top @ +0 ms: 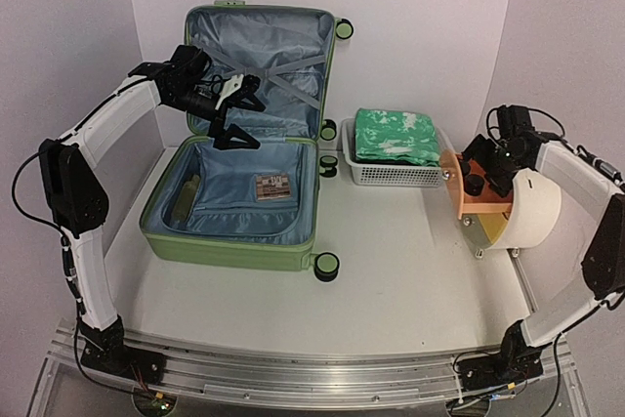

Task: Open, take out, and arrange the luggage

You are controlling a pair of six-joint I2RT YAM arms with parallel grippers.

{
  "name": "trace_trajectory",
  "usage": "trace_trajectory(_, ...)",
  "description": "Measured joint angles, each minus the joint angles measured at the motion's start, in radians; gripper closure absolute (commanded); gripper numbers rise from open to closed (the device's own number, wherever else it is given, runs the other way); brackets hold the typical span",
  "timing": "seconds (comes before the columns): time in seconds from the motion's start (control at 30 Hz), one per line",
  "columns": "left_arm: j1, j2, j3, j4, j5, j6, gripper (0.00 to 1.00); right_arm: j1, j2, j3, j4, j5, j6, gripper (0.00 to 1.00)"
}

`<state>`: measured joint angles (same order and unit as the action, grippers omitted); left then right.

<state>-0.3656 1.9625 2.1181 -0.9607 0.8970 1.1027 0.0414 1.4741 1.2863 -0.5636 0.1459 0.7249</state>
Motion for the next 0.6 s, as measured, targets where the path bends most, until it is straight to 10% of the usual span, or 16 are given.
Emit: trace_trajectory(0.6,0.000,0.000,0.000,0.000,0.002,0.007,0.00,-0.004,-0.036,-0.111,0.291,-0.088,0.104,0.02)
